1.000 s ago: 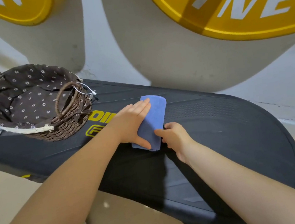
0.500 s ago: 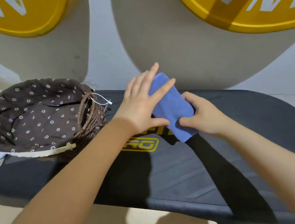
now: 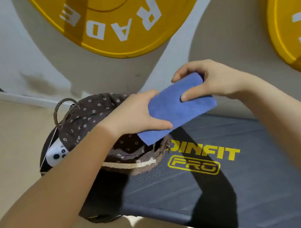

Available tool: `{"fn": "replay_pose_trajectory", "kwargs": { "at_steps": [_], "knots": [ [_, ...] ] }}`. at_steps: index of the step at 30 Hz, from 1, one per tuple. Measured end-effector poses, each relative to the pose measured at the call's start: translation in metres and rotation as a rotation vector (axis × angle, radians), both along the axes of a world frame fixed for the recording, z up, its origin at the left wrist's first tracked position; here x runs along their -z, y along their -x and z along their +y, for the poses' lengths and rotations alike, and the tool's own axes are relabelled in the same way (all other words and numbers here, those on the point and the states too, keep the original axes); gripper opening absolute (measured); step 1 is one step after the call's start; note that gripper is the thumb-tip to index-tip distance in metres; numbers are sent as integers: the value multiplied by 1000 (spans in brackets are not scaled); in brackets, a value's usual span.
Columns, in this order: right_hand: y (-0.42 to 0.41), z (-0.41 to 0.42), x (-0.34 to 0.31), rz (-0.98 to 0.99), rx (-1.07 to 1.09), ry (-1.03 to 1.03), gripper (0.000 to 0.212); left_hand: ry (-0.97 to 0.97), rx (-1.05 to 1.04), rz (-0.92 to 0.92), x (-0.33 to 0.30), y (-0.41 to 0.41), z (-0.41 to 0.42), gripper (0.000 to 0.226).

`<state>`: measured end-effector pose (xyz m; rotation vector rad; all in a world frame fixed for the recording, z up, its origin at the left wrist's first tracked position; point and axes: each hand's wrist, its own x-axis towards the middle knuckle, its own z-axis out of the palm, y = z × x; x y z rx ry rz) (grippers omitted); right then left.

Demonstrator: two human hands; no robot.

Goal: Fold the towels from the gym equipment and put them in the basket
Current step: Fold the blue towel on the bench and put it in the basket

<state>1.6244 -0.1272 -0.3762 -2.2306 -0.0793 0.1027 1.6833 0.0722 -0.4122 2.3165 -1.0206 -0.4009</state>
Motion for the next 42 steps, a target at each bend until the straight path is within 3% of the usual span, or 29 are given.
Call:
{"fn": "replay_pose_trajectory", "kwargs": {
  "at_steps": [2, 4, 8, 13, 18, 23, 28, 33, 37, 42],
  "knots": [
    [-29, 25, 6, -16, 76, -260, 32, 152, -121, 192, 6, -15, 33, 48],
    [-57, 52, 17, 110, 60, -474, 34, 233, -239, 301, 17, -27, 60, 54],
    [-97, 101, 42, 429, -19, -432, 34, 306, -450, 409, 46, -44, 105, 51],
    [-136, 148, 80, 381, 134, -273, 18, 47, -517, 121, 74, -53, 123, 69],
    [-153, 169, 130, 334, 263, -341, 21, -107, -441, -275, 100, -54, 124, 67],
    [-156, 177, 162, 246, 330, -169, 22, -421, -370, -173, 111, -67, 118, 58],
    [-154, 180, 176, 155, 328, -108, 23, -467, -358, -168, 118, -72, 115, 54],
    [-155, 178, 175, 4, 297, -54, 15, -600, -455, -507, 118, -67, 115, 42],
    [-154, 182, 177, 51, 215, 239, 49, -684, -417, -561, 117, -70, 116, 33],
    [-134, 161, 140, 115, 210, 197, 52, -691, -376, -463, 100, -65, 114, 49]
  ]
}}
